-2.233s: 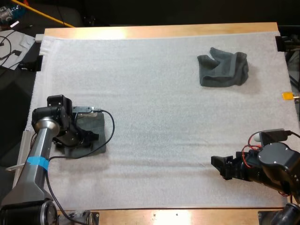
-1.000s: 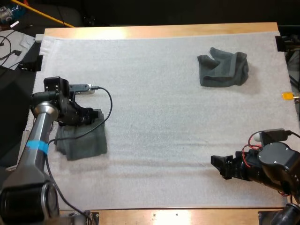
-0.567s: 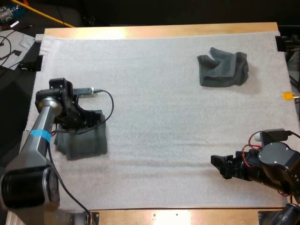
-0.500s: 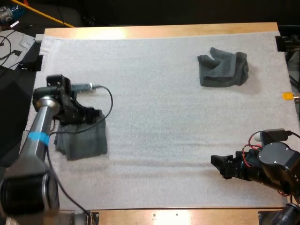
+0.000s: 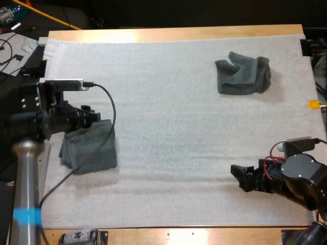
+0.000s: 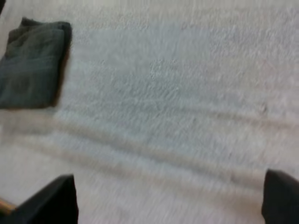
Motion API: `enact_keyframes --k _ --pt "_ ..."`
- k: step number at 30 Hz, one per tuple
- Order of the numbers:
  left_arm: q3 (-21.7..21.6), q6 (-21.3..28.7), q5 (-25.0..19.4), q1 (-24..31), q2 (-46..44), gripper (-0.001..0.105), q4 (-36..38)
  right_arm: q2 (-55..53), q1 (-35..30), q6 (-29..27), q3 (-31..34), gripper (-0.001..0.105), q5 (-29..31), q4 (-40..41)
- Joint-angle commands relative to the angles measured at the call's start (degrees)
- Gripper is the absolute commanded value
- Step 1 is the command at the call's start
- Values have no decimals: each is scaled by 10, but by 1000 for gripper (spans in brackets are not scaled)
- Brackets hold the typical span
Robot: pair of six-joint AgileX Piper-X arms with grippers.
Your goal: Pick towel from pile, fold and stack
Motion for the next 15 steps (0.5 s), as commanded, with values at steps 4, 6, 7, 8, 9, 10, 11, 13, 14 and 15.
enact_keyframes --k 4,6,7,8,9,10,11,13,14,15 --pt "-2 -6 13 -5 -85 61 41 26 -1 -63 -6 77 59 -31" --pt "-2 -7 16 -3 -82 61 39 25 1 -64 -4 77 60 -30" --pt "-2 -10 19 -3 -95 61 43 34 0 -78 -2 77 72 -39" --pt "-2 -11 22 -4 -103 61 48 43 -2 -90 -3 77 82 -48" --pt "-1 -12 23 -4 -110 61 54 50 -6 -100 -4 77 91 -56" --pt "-2 -12 24 -4 -118 61 59 60 -12 -110 -5 77 93 -63" --pt "-1 -12 26 -5 -124 61 65 69 -20 -119 -5 77 93 -70" --pt "-1 -12 27 -6 -138 61 71 85 -48 -134 -5 77 85 -81" --pt "-1 -11 28 -7 -144 61 74 91 -66 -141 -5 77 76 -86" --pt "-1 -11 28 -8 -149 61 77 97 -86 -148 -5 77 66 -90"
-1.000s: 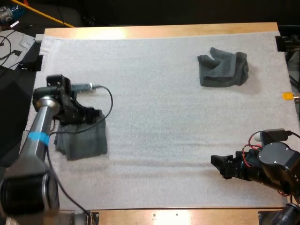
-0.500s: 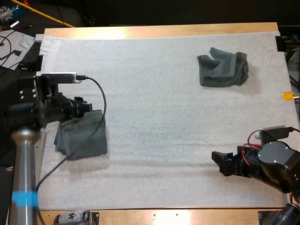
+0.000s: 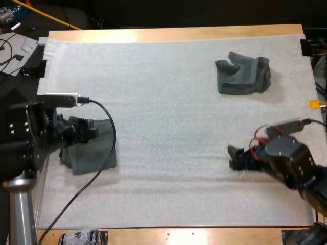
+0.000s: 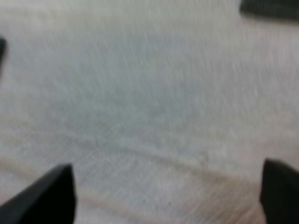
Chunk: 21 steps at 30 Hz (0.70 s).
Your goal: Pick towel from pile, fold and stack
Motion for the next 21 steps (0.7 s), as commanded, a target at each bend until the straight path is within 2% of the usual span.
enact_keyframes --k 1,7,14,16,21 --pt "-3 -6 5 -8 -25 61 15 22 -67 -36 -5 77 -24 -17" --pt "-4 -4 4 -21 -53 61 26 37 -195 -78 -6 77 -90 -10" --pt "-4 1 1 -38 -72 61 34 26 -342 -124 -6 77 -129 28" --pt "-2 1 3 -34 -70 62 33 30 -319 -116 -3 77 -118 20" --pt "-2 5 7 -31 -80 62 36 6 -378 -134 -4 77 -118 43"
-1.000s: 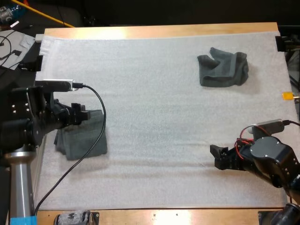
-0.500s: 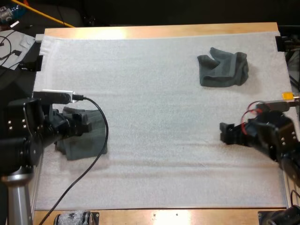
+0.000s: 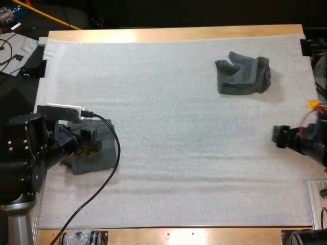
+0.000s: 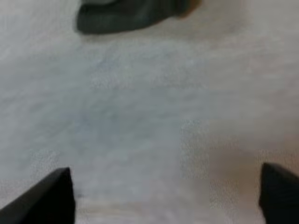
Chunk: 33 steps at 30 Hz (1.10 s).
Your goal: Pick towel from pile, fold and stack
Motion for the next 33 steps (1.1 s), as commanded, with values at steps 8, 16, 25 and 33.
enact_keyframes --k 8,16,25,33 --pt "-3 21 -18 -16 -53 62 10 -103 -56 -65 -3 77 20 51" --pt "-3 44 -62 -38 -136 62 14 -203 -51 -100 -5 77 52 81" --pt "47 41 -62 -38 -249 62 20 -299 -50 -96 -4 77 54 101" --pt "79 44 -65 -40 -371 62 44 -402 -50 -87 -4 77 50 131"
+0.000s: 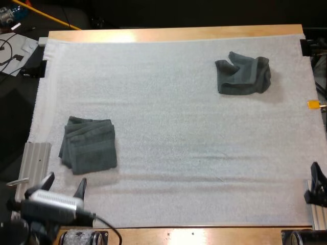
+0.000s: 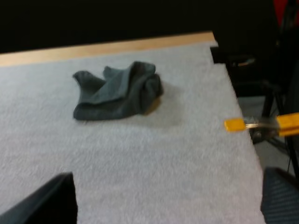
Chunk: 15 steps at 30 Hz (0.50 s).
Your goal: Pick towel from pile, fold and stack
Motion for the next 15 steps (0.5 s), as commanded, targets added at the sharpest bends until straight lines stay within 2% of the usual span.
enact_keyframes --k 1,10,15 --pt "12 1 -6 -3 -49 62 17 -44 0 1 -3 77 -3 19" --pt "33 5 -7 -2 -160 62 82 -121 1 5 -3 77 -9 59" --pt "27 3 -1 -2 -204 62 120 -137 -2 -1 -2 77 -2 64"
